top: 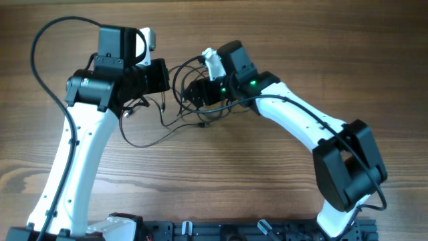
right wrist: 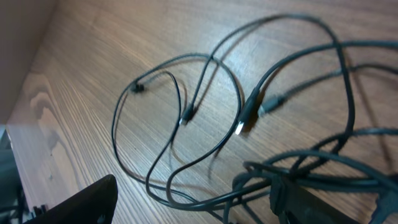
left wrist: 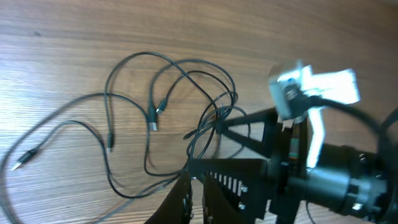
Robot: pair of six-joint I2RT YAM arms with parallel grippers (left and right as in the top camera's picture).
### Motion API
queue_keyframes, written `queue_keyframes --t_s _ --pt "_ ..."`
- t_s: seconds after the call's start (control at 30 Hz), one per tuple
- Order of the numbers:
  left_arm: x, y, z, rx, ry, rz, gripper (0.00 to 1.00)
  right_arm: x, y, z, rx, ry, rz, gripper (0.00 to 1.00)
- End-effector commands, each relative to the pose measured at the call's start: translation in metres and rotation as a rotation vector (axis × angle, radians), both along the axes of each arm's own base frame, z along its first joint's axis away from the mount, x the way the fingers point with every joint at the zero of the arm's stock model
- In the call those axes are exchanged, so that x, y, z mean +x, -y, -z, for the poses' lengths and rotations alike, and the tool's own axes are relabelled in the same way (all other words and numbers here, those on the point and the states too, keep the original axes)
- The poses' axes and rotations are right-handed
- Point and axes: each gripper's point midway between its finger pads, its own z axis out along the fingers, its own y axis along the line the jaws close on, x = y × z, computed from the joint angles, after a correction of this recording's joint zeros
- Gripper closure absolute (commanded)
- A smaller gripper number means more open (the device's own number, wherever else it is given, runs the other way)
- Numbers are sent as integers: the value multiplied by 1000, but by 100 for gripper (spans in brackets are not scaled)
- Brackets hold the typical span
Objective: Untangle cables
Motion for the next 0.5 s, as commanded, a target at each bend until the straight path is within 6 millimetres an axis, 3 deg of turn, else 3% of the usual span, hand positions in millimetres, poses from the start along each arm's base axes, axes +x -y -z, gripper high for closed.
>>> queue_keyframes --t_s 0.0,0.33,0.47 --pt "-7 -11 -26 28 89 -29 91 -3 -5 7 12 -46 11 20" --pt "-18 -13 -45 17 140 -30 91 -6 7 24 -73 -128 139 21" --pt "-20 -13 -43 19 130 -30 91 -4 6 23 -73 -119 149 44"
